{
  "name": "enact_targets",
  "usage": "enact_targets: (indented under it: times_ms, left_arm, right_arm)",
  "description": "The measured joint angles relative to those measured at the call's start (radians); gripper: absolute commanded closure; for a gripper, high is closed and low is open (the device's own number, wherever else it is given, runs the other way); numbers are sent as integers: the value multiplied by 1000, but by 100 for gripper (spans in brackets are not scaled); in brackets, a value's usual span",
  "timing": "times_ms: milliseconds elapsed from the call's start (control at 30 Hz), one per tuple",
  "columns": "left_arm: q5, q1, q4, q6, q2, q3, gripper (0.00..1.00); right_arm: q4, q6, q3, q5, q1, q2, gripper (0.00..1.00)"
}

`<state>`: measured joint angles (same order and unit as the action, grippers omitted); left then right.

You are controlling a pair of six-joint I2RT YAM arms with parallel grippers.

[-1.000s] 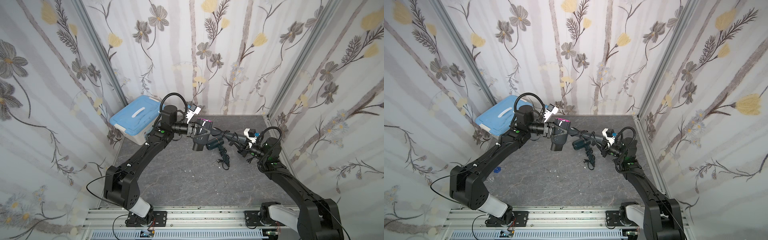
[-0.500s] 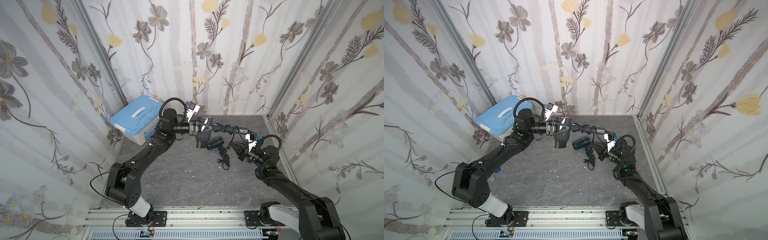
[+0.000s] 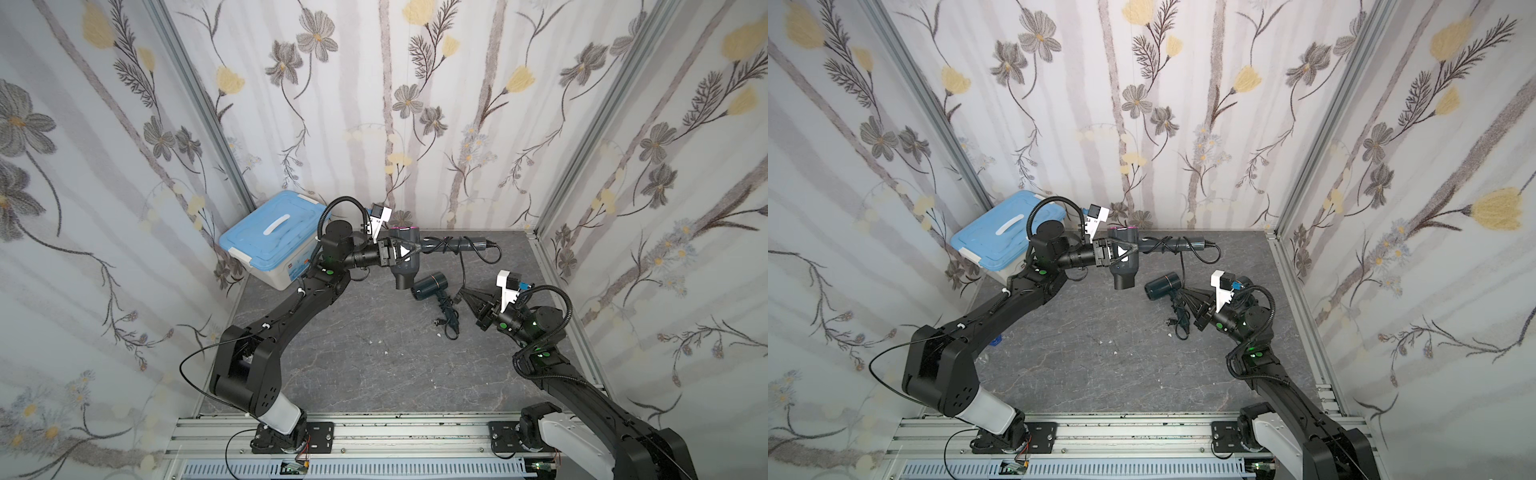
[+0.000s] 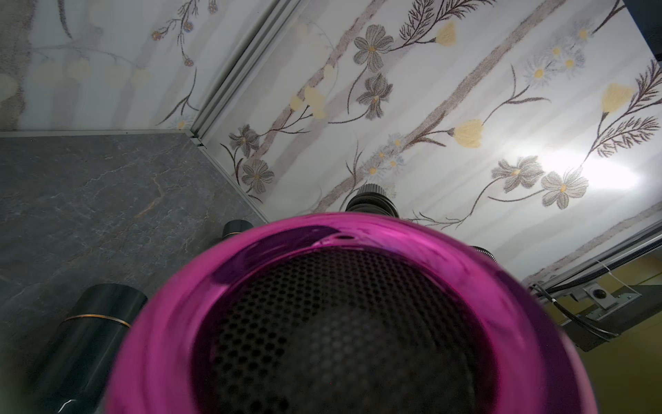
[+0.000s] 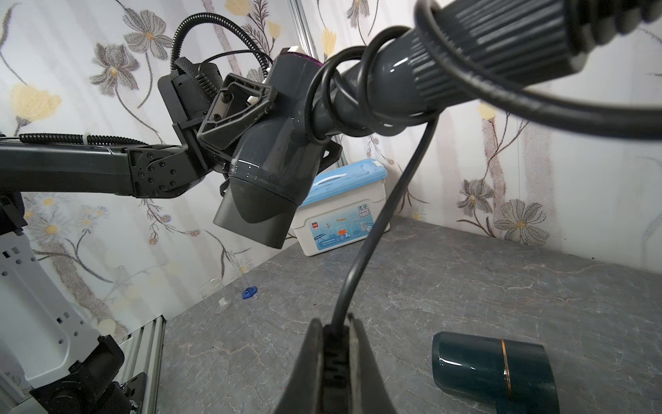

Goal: Wrap the cord around the hair dryer
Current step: Wrap the power cord around the hair dryer.

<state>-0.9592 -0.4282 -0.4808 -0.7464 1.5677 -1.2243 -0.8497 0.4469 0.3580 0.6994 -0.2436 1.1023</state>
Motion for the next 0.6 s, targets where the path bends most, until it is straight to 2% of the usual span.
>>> enact_targets:
  times_ms: [200,600]
  left_arm:
    - [33,4,87,62,-21,1,100]
    - [11,82,145,52,-32,4,100]
  right_arm:
    - [114,-26,2,-42,-23,-26,100]
    - [382,-157,72,-124,-61,-15,100]
